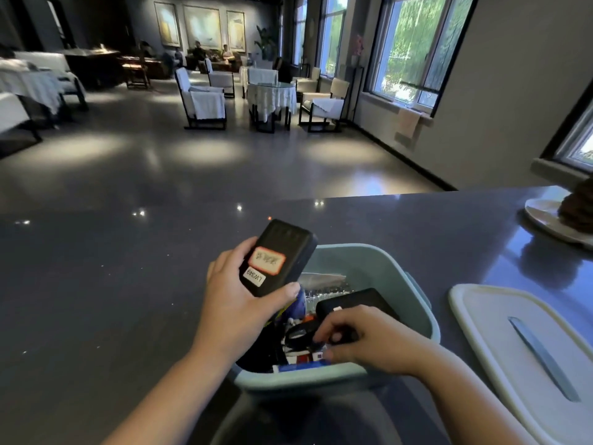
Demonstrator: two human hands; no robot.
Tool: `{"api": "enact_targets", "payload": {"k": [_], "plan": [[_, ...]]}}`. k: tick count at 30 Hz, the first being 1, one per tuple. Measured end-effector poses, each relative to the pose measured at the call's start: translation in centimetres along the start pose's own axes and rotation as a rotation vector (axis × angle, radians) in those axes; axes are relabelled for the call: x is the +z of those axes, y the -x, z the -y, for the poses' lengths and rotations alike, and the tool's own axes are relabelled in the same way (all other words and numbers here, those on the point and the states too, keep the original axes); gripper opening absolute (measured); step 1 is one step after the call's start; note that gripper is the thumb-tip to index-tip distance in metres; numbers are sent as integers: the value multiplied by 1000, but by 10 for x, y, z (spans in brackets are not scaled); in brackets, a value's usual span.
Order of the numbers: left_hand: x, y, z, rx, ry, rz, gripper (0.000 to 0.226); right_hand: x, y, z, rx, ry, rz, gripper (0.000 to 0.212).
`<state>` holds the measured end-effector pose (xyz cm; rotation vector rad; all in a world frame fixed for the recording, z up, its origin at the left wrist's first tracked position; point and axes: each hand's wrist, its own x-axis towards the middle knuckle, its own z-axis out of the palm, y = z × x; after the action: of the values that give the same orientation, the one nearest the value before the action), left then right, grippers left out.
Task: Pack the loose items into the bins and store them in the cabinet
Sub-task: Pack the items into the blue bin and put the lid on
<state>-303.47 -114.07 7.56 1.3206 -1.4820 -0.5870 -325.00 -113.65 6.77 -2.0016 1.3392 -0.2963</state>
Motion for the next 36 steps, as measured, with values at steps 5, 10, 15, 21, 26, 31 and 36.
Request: {"api": "enact_targets", "payload": {"k": [5,10,15,21,26,31,36], "plan": [[8,-11,-7,82,-99,168,84,-21,16,-18,41,-207,-479,17],[49,-26,-19,219,-293,538,89,-41,18,-38,138,-458,-928,28],[84,-34,-2,223,-422,679,91,-31,18,-34,136,-389,-895,25],[96,-32,8,231,-414,710,93,-21,17,-42,165,-383,-853,27],[96,-30,8,219,-394,707,95,-18,11,-43,208,-264,-780,27],[95,-30,10,182,-361,696,97,-15,8,-41,196,-124,-753,28],[87,-29,3,106,-278,697,88,-17,13,-42,172,-165,-779,33]]}}
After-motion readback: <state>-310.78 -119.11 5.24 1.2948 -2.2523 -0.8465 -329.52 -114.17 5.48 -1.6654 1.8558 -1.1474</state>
